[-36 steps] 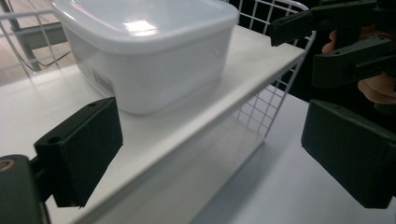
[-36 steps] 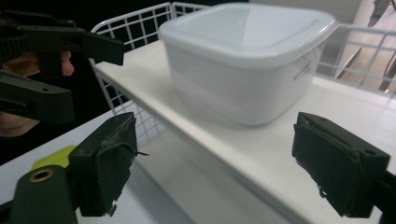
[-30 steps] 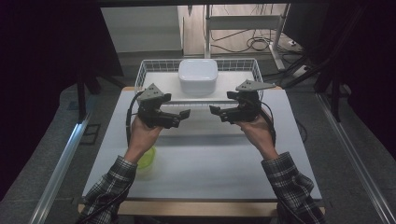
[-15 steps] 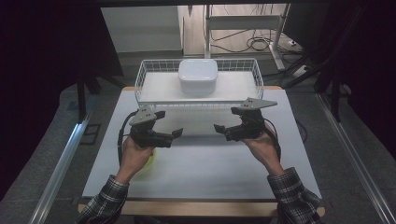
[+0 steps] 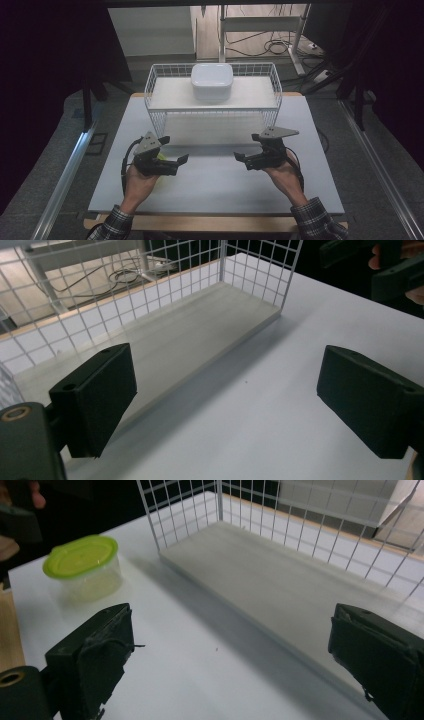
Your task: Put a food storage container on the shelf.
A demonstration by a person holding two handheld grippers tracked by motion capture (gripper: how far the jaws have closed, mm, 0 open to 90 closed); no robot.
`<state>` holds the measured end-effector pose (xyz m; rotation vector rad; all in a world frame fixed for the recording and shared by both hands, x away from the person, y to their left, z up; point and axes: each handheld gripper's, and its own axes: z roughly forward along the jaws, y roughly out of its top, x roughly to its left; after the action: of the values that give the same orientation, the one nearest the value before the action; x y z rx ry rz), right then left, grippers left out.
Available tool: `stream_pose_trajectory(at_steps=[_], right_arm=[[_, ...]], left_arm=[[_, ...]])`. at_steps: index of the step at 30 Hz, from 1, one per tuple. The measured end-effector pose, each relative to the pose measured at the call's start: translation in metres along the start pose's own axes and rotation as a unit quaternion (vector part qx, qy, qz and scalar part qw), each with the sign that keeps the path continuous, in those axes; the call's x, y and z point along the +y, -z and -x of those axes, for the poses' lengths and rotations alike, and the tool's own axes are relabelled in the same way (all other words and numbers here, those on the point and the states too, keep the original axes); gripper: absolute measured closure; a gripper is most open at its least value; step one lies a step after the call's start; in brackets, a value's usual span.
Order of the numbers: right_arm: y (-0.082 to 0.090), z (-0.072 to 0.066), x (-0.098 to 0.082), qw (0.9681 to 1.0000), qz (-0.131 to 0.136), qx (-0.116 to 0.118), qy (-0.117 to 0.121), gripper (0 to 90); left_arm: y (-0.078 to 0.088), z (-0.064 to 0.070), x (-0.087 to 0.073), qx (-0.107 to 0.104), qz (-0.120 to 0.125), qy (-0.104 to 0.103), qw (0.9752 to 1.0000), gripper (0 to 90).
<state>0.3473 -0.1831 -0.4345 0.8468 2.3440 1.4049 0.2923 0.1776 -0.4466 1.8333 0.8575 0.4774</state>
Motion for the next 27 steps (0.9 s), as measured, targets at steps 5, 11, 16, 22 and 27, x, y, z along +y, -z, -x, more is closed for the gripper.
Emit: stream_pose_trajectory(at_steps=[5, 11, 16, 22, 27], right_arm=[[0.001, -0.006, -0.01, 0.9999, -0.003, -0.014, 0.004, 4.8], [0.009, -0.01, -0.023, 0.9996, 0.004, -0.025, -0.008, 4.8], [0.01, -0.012, -0.038, 0.9996, -0.007, -0.022, -0.016, 4.8], [0.008, -0.015, -0.053, 0.9993, -0.022, -0.029, -0.001, 4.3], [0.007, -0.014, -0.061, 0.9991, -0.033, -0.026, -0.003, 4.2]], left_arm=[[0.003, 0.001, -0.009, 0.007, -0.005, 0.001, 1.0, 8.3], [0.004, 0.01, -0.026, 0.005, -0.015, 0.003, 0.9999, 8.1], [0.002, 0.018, -0.038, 0.003, -0.029, 0.005, 0.9996, 7.5], [-0.006, 0.028, -0.052, -0.002, -0.059, -0.009, 0.9982, 6.0], [-0.01, 0.032, -0.054, 0.002, -0.076, -0.023, 0.9968, 5.5]])
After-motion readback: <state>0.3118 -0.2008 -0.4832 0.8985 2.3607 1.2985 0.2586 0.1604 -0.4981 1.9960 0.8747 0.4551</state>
